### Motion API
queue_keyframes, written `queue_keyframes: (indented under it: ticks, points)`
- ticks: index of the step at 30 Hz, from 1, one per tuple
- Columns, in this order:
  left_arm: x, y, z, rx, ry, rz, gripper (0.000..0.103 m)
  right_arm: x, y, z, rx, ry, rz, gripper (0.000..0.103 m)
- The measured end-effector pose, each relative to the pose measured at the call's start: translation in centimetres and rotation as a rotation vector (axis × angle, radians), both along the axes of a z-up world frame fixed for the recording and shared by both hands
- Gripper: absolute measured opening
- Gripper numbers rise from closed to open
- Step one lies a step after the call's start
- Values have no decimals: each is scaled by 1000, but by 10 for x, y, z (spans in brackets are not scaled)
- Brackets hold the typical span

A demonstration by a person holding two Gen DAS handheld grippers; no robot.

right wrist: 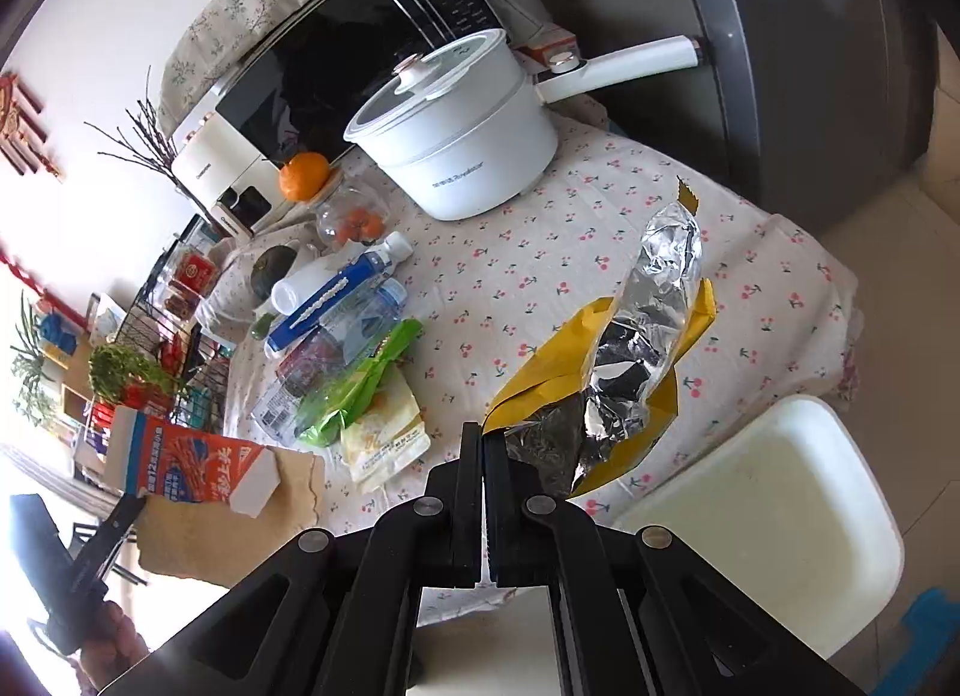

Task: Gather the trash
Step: 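Carry the cardboard box to the white bin and open the left gripper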

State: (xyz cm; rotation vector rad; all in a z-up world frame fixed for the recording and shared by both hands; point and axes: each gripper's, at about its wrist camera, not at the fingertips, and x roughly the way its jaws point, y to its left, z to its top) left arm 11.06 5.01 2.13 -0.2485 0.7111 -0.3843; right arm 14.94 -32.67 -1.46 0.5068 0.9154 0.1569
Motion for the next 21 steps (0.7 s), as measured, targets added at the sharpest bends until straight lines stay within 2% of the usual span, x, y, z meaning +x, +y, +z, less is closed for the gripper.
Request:
queue_keyframes:
  ticks: [3, 7, 14, 21]
  points:
    - [3, -42, -9, -5, 13, -92, 1, -23, -25, -1, 12, 6, -34, 1]
    - [1, -111, -26, 46, 11, -218, 1, -50, -54, -3, 9, 4, -76, 1]
    - [-3, -218, -79, 102, 80, -408, 2, -79, -98, -16, -6, 33, -146, 1]
    - [-2, -275, -127, 115, 166, -517, 2, -94, -131, -45, -24, 114, -196, 1]
